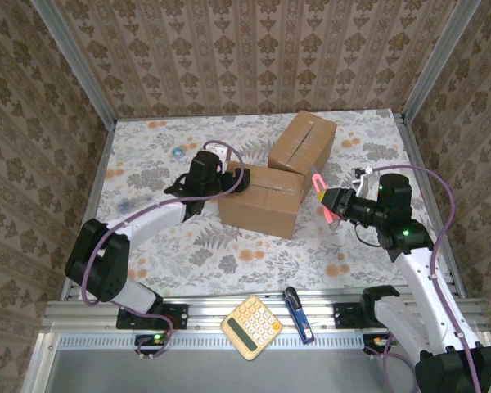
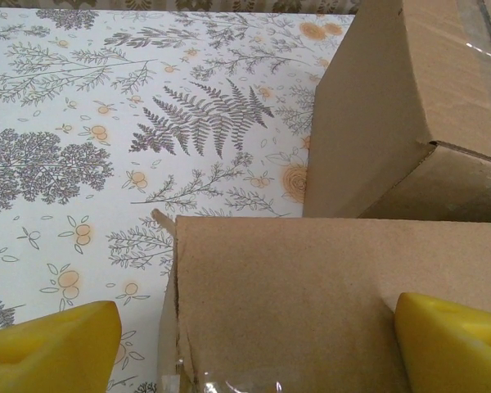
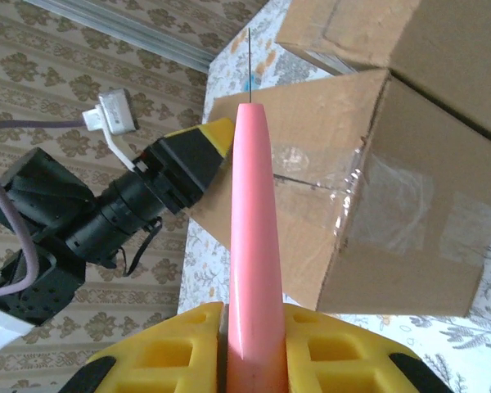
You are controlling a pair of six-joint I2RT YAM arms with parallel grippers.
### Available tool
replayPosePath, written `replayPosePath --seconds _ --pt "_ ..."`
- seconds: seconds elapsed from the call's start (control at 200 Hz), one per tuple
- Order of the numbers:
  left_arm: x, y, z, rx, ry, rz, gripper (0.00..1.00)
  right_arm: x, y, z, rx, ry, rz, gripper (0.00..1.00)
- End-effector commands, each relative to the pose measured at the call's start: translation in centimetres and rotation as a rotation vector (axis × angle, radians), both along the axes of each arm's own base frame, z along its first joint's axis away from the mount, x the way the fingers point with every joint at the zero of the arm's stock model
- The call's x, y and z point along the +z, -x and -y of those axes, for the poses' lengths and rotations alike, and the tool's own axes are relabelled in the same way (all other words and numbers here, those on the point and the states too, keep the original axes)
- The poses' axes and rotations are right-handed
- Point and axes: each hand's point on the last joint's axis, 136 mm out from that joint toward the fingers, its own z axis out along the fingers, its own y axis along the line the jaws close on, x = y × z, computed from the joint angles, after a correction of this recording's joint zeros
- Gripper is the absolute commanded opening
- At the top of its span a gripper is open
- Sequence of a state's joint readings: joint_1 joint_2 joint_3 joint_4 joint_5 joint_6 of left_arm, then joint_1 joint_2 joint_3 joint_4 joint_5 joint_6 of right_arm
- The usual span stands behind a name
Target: Unpack the express box
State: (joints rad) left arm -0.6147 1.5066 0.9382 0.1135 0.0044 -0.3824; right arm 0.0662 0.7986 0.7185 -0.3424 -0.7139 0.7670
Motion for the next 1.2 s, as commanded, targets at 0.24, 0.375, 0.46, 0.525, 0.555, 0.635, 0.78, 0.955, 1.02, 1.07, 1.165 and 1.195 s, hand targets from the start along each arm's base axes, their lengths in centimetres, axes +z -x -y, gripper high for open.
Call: replayPosePath --seconds 0.24,0.375,0.46,0.525,0.555,0.635,0.78,0.955,1.02,1.07,1.165,1.195 --pt "-7.7 2.9 -1.5 -0.003 -0.116 -0.197 0.86 -5.1 1.0 0.8 -0.064 0.007 -0.179 0.0" --pt "-8.2 3.1 -1.5 -0.006 -0.121 -0.209 0.86 -5.3 1.0 0.6 -0.06 -0.005 -0.186 0.0" --pt "-8.3 3.1 -1.5 -0.006 -0.124 -0.21 0.86 -5.0 1.0 0.5 -0.057 -0.008 -0.182 0.0" --pt "-8.2 3.1 -1.5 -0.005 -0.124 -0.21 0.86 -4.9 1.0 0.5 -0.056 -0.009 -0.177 0.0" --pt "-8.2 3.1 -1.5 -0.004 -0.123 -0.21 0.86 -4.8 1.0 0.4 -0.053 -0.01 -0.175 0.0" --pt "-8.2 3.1 -1.5 -0.005 -0.122 -0.209 0.86 -4.7 0.9 0.3 -0.05 -0.01 -0.173 0.0" --pt "-8.2 3.1 -1.3 -0.008 -0.121 -0.208 0.86 -4.7 0.9 0.0 -0.039 -0.015 -0.173 0.0" --pt "-8.3 3.1 -1.3 -0.007 -0.122 -0.21 0.86 -4.2 0.8 -0.4 -0.025 -0.01 -0.162 0.0" --pt "-8.3 3.0 -1.3 -0.007 -0.122 -0.21 0.86 -4.2 0.7 -0.5 -0.022 -0.008 -0.163 0.0" --pt "-8.3 3.0 -1.3 -0.007 -0.121 -0.209 0.86 -4.2 0.6 -0.6 -0.022 -0.005 -0.161 0.0" --pt "-8.4 3.1 -1.3 -0.007 -0.122 -0.211 0.86 -4.0 0.5 -0.7 -0.019 -0.005 -0.159 0.0" --pt "-8.3 3.0 -1.3 -0.007 -0.122 -0.21 0.86 -4.0 0.5 -0.7 -0.019 -0.004 -0.158 0.0"
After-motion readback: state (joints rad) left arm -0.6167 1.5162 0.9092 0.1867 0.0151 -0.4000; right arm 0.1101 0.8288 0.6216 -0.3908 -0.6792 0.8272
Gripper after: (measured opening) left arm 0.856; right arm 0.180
